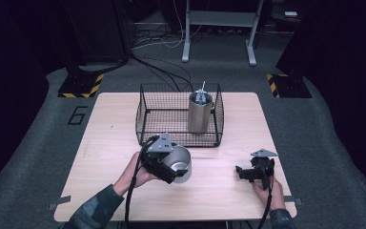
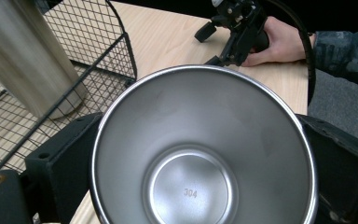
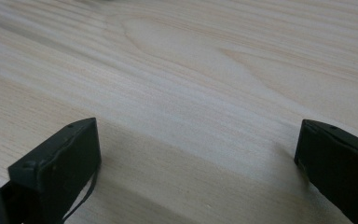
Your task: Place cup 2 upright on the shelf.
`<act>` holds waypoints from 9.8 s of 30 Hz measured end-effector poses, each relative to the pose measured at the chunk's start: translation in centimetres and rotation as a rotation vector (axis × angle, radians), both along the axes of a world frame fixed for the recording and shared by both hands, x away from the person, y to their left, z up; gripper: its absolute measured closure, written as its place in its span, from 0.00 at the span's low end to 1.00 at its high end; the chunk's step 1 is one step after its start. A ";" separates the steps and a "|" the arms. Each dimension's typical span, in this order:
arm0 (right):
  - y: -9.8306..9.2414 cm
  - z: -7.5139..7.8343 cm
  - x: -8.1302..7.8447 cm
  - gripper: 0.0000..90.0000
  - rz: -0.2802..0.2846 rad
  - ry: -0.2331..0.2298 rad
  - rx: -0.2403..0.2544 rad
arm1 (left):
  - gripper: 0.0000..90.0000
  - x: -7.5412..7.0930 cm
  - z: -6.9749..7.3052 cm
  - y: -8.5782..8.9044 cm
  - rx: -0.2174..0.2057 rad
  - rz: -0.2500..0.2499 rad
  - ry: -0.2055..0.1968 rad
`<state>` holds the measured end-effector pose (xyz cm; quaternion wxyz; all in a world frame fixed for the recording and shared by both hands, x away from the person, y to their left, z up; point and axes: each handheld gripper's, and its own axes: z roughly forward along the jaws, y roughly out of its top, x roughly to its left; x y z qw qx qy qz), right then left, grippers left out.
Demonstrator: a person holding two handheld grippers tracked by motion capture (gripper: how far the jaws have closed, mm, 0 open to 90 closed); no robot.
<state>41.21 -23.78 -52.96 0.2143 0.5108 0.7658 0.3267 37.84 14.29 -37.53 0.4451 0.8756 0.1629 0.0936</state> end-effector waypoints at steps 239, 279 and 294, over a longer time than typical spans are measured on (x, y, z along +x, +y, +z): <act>0.0 0.0 -0.4 0.00 0.042 -0.005 -0.010 | 0.00 5.0 0.6 7.4 0.120 0.329 -0.061; 0.0 0.0 -0.4 0.00 0.041 -0.005 -0.009 | 0.00 0.2 -13.8 19.1 0.111 0.688 0.103; 0.0 0.0 -0.4 0.00 0.041 -0.005 -0.009 | 0.00 1.1 -15.6 19.9 0.092 0.756 0.107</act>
